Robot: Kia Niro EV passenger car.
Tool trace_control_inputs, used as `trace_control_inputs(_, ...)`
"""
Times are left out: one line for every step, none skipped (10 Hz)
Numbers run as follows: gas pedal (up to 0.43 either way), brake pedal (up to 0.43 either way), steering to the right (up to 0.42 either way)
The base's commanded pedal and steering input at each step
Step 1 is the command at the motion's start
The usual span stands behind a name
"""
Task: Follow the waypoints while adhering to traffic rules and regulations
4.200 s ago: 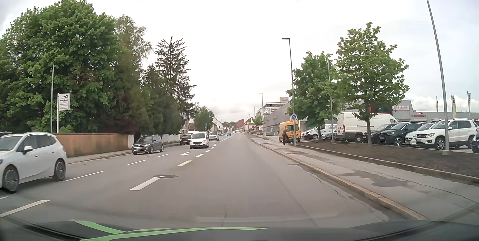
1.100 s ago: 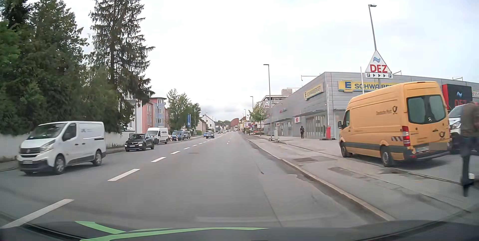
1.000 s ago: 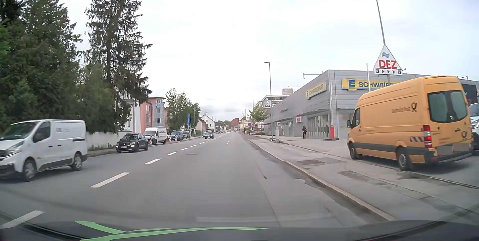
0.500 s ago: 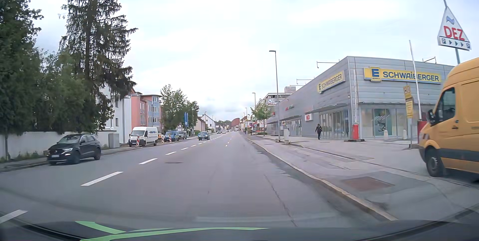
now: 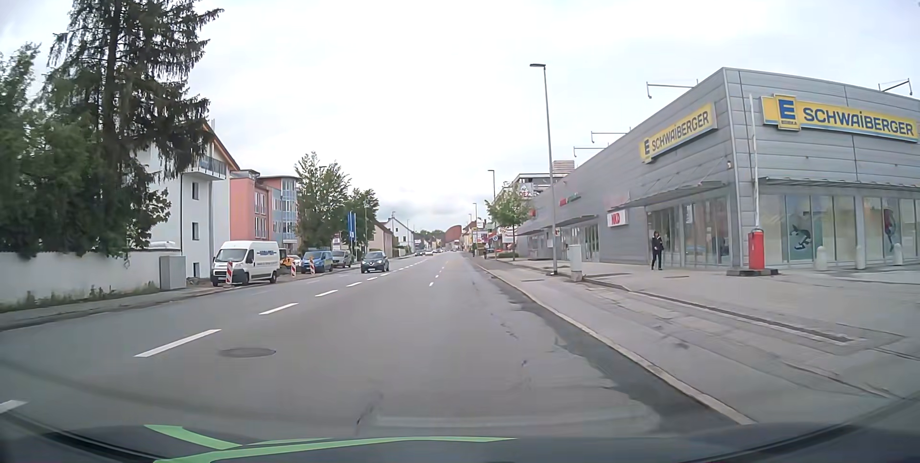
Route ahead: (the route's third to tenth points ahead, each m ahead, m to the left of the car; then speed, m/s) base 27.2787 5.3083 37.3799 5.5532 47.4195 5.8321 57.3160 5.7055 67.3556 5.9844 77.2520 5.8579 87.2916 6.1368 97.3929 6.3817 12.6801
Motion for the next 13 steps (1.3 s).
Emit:
trace_control_inputs(0.24, 0.0, -0.005)
trace_control_inputs(0.24, 0.0, -0.005)
trace_control_inputs(0.24, 0.0, -0.005)
trace_control_inputs(0.24, 0.0, -0.005)
trace_control_inputs(0.24, 0.0, -0.005)
trace_control_inputs(0.24, 0.0, -0.005)
trace_control_inputs(0.24, 0.0, -0.004)
trace_control_inputs(0.24, 0.0, -0.002)
trace_control_inputs(0.24, 0.0, -0.001)
trace_control_inputs(0.24, 0.0, 0.0)
trace_control_inputs(0.24, 0.0, 0.0)
trace_control_inputs(0.24, 0.0, -0.001)
trace_control_inputs(0.24, 0.0, -0.001)
